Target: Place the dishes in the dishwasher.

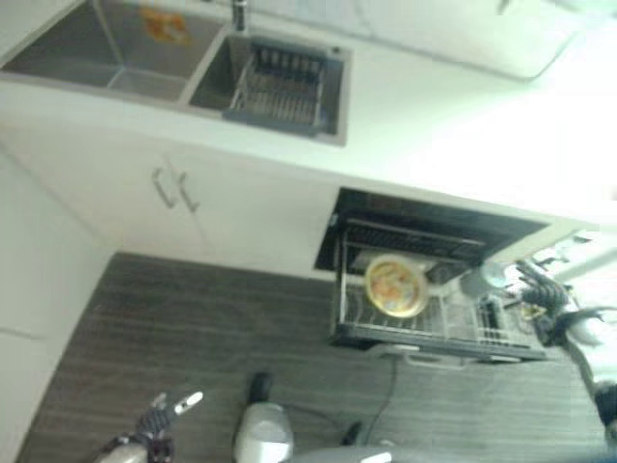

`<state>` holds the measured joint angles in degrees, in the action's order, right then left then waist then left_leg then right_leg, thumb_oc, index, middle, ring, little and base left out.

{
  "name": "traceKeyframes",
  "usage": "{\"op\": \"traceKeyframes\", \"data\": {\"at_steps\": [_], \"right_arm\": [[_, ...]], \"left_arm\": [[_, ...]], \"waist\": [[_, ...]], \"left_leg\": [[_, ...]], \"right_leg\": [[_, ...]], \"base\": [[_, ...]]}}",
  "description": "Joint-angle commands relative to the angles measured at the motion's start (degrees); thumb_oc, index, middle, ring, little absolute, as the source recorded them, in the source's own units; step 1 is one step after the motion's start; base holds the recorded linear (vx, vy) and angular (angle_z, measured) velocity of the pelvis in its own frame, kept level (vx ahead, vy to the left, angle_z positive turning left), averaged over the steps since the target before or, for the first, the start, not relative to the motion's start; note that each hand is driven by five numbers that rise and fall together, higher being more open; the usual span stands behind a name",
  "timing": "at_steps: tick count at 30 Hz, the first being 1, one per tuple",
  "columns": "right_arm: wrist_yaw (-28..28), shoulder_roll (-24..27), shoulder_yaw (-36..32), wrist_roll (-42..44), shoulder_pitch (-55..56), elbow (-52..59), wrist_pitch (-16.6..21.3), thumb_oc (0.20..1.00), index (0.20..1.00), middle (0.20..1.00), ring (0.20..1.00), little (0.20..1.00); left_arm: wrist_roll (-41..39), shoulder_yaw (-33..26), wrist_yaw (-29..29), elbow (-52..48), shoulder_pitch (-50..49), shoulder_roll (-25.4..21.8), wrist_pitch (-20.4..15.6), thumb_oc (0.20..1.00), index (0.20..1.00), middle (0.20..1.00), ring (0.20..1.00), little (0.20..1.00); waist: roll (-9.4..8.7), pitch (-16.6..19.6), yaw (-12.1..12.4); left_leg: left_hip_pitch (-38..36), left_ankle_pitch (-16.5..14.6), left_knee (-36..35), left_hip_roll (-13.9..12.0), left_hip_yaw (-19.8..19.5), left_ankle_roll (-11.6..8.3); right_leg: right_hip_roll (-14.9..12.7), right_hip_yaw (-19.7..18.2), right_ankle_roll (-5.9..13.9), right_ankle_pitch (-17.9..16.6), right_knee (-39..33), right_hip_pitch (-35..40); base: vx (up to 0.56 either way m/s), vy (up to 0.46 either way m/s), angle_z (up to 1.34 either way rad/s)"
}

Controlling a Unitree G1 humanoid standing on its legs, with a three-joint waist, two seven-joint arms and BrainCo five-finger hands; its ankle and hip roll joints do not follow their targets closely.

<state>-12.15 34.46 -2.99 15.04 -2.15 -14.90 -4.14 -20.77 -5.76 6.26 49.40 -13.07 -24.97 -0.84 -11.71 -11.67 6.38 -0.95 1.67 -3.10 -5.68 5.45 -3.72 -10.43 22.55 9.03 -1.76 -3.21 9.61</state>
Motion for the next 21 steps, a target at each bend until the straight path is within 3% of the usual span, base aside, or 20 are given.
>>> {"op": "traceKeyframes", "data": {"at_steps": [1, 5, 7, 12, 14, 15, 17, 21], "right_arm": [[0.52, 5.04, -1.16, 3.49, -9.88, -7.53, -1.02, 1.0, 1.0, 1.0, 1.0, 1.0], [0.13, -2.88, -8.55, 4.05, 0.07, 3.76, -0.78, 1.0, 1.0, 1.0, 1.0, 1.0], [1.72, -5.49, -9.67, 3.94, 2.86, 4.35, -0.15, 1.0, 1.0, 1.0, 1.0, 1.0], [8.01, -14.05, -10.12, 13.14, 10.26, -1.42, -1.43, 1.0, 1.0, 1.0, 1.0, 1.0], [11.19, -14.71, -8.26, 11.82, 9.75, -5.28, -0.18, 1.0, 1.0, 1.0, 1.0, 1.0], [11.08, -15.1, -7.46, 16.59, 8.89, -7.43, -2.96, 1.0, 1.0, 1.0, 1.0, 1.0], [11.35, -16.32, -6.37, 22.33, 7.05, -11.66, -4.51, 1.0, 1.0, 1.0, 1.0, 1.0], [14.35, -17.39, -3.86, 30.7, 2.76, -19.95, -1.87, 1.0, 1.0, 1.0, 1.0, 1.0]], "left_arm": [[3.27, 2.62, -0.38, 0.41, 2.68, -0.89, -2.01, 1.0, 1.0, 1.0, 1.0, 1.0], [3.86, -0.36, -0.63, 2.01, 0.38, 3.17, -3.5, 1.0, 1.0, 1.0, 1.0, 1.0], [3.87, -0.72, -0.71, 2.54, -0.32, 4.24, -4.34, 1.0, 1.0, 1.0, 1.0, 1.0], [3.23, -0.46, -1.94, 5.49, -2.0, 7.36, -6.6, 1.0, 1.0, 1.0, 1.0, 1.0], [3.08, 0.58, -2.66, 6.28, -1.55, 7.66, -6.47, 1.0, 1.0, 1.0, 1.0, 1.0], [2.88, 1.12, -2.91, 6.52, -0.97, 7.65, -6.1, 1.0, 1.0, 1.0, 1.0, 1.0], [2.1, 2.52, -3.26, 7.64, 0.4, 7.34, -6.16, 1.0, 1.0, 1.0, 1.0, 1.0], [0.02, 5.77, -4.64, 9.98, 2.2, 7.64, -6.86, 1.0, 1.0, 1.0, 1.0, 1.0]], "waist": [[7.74, -2.48, 2.38], [7.8, -1.11, -1.58], [7.87, -0.83, -2.55], [8.62, 0.55, -5.96], [8.98, 0.89, -6.27], [9.31, 1.04, -6.33], [9.82, 1.21, -6.22], [11.14, 1.86, -5.38]], "left_leg": [[-1.02, -2.27, -0.05, -2.1, 2.62, -1.53], [-2.8, -3.14, -0.1, -2.49, 4.56, -1.22], [-3.19, -3.31, -0.01, -2.61, 5.22, -1.15], [-5.09, -3.38, -0.63, -2.95, 7.96, -1.31], [-5.7, -3.41, -0.76, -3.06, 8.54, -1.4], [-6.02, -3.37, -0.82, -3.15, 8.73, -1.53], [-6.43, -3.32, -0.96, -3.19, 8.72, -1.68], [-7.32, -3.43, -1.32, -2.88, 7.95, -2.03]], "right_leg": [[-1.74, -0.69, 2.46, -0.53, 3.94, -6.76], [-1.54, -3.11, 2.41, 0.4, 4.01, -6.15], [-1.52, -3.71, 2.3, 0.68, 4.05, -6.03], [-1.22, -5.52, 1.75, 1.53, 3.31, -5.19], [-1.11, -5.58, 1.54, 1.57, 2.89, -4.63], [-0.99, -5.51, 1.33, 1.6, 2.62, -4.26], [-0.88, -5.33, 1.1, 1.64, 2.36, -3.75], [-0.64, -4.82, 0.57, 1.88, 1.54, -2.38]], "base": [[0.08, 0.067, -0.42], [0.07, 0.091, -0.22], [0.04, 0.057, -0.31], [0.06, 0.056, -0.25], [0.05, 0.014, -0.28], [0.04, 0.003, -0.23], [0.05, 0.005, -0.08], [0.05, 0.007, 0.04]]}}
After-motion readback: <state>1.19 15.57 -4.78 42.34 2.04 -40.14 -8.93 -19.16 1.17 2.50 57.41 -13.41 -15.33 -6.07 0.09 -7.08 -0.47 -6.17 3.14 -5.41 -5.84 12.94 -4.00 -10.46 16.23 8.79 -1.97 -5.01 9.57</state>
